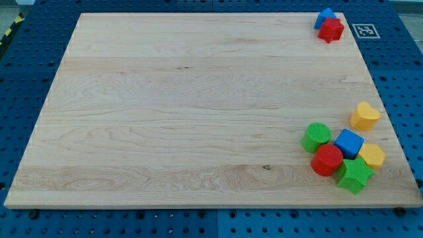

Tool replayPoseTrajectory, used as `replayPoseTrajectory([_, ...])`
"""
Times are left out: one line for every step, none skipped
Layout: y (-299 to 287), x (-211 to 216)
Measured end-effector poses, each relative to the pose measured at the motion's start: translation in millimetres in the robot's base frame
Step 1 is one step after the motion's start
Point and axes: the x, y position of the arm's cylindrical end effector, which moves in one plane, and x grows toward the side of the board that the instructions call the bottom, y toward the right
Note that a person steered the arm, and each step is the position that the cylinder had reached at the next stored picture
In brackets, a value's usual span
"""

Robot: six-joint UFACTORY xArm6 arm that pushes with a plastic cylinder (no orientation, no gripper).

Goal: Move the blue cube towards the center

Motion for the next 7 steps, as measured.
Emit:
replayPoseTrajectory([-12,-1])
replayPoseTrajectory([-12,-1])
replayPoseTrajectory([-14,-1])
replayPoseTrajectory([-49,-16])
replayPoseTrajectory([-97,-57])
replayPoseTrajectory([-128,-100])
replayPoseTrajectory([-136,-118])
